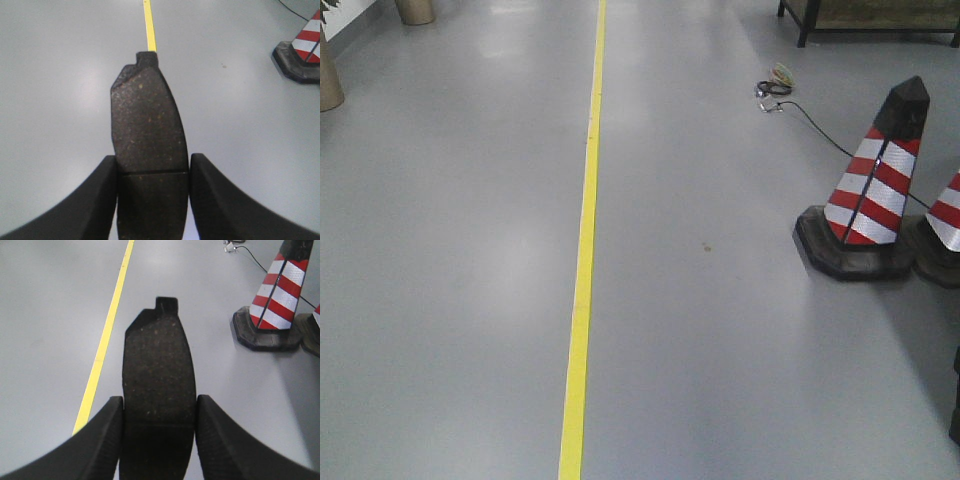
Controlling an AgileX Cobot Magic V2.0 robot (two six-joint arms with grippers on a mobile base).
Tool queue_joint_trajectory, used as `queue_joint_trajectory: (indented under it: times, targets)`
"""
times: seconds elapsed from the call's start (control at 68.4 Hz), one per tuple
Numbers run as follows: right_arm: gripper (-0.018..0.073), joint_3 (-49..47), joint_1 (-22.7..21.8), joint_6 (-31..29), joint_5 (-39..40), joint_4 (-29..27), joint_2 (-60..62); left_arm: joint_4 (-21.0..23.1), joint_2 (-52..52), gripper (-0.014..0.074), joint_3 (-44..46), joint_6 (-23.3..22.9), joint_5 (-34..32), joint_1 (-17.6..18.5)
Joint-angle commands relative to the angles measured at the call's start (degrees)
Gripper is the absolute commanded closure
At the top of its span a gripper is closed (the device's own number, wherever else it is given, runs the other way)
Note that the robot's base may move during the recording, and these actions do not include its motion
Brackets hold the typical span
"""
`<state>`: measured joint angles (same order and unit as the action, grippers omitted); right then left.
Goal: Move and align brake pads A on conveyor
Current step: 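Drive along the yellow floor line past the striped cones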
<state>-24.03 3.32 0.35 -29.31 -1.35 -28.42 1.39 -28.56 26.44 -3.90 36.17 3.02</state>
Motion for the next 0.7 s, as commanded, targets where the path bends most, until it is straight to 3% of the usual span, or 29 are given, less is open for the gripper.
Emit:
queue_joint_trajectory:
  times: [0.0, 0.688]
  targets:
    - [0.0565, -1.8, -0.3, -0.3, 4.6, 0.2, 0.0, 0.3, 0.0, 0.0603, 1.8, -0.2, -4.9, 0.4]
    - [0.0565, -1.8, -0.3, -0.3, 4.7, 0.2, 0.0, 0.3, 0.0, 0.0603, 1.8, -0.2, -5.0, 0.4]
